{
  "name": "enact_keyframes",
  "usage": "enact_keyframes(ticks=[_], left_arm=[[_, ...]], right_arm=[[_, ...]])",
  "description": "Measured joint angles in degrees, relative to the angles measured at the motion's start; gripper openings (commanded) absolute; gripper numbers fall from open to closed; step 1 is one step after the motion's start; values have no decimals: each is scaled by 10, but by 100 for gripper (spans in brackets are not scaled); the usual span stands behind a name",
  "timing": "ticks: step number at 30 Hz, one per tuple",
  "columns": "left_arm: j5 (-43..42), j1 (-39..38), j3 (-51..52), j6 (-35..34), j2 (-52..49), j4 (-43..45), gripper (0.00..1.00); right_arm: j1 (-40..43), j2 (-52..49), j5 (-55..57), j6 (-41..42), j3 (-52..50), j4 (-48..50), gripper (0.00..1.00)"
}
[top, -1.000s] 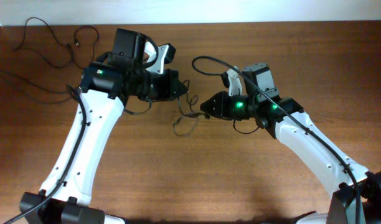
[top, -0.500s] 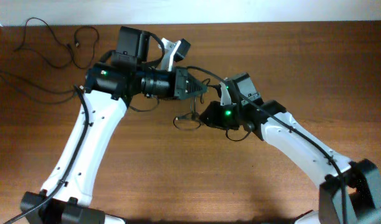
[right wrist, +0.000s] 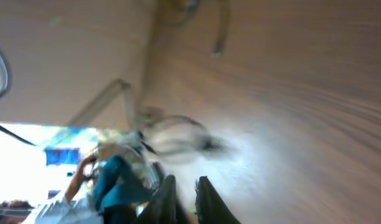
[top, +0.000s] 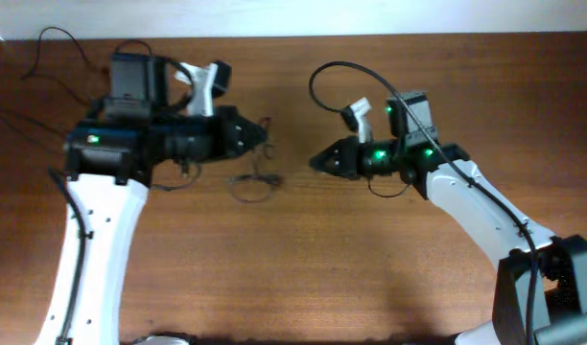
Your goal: Untangle cables
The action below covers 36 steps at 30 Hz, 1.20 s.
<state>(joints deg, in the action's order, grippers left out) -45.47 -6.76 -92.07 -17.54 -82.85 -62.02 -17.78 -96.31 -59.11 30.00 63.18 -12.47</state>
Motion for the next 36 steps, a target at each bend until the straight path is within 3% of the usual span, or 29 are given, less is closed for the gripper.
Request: enact_keyframes(ticks=[3, 10, 22, 26, 29, 36], left_arm=[[55, -43, 0, -32, -1, 12, 0], [128, -51, 0, -66, -1, 30, 0], [2, -51, 0, -81, -1, 59, 0], [-33, -51, 0, -81, -1, 63, 0], [-43, -51, 0, -81, -1, 79, 0], [-69, -35, 0, -85, -1, 87, 0]], right_arm=[[-31, 0, -42, 18, 0, 46, 14], [-41, 1, -68, 64, 0, 65, 17], [-52, 2, -35, 89, 0, 70, 19], [-52, 2, -22, 91, 0, 70, 5], [-63, 2, -17, 90, 0, 70, 4], [-85, 4, 183, 88, 6, -96, 4]])
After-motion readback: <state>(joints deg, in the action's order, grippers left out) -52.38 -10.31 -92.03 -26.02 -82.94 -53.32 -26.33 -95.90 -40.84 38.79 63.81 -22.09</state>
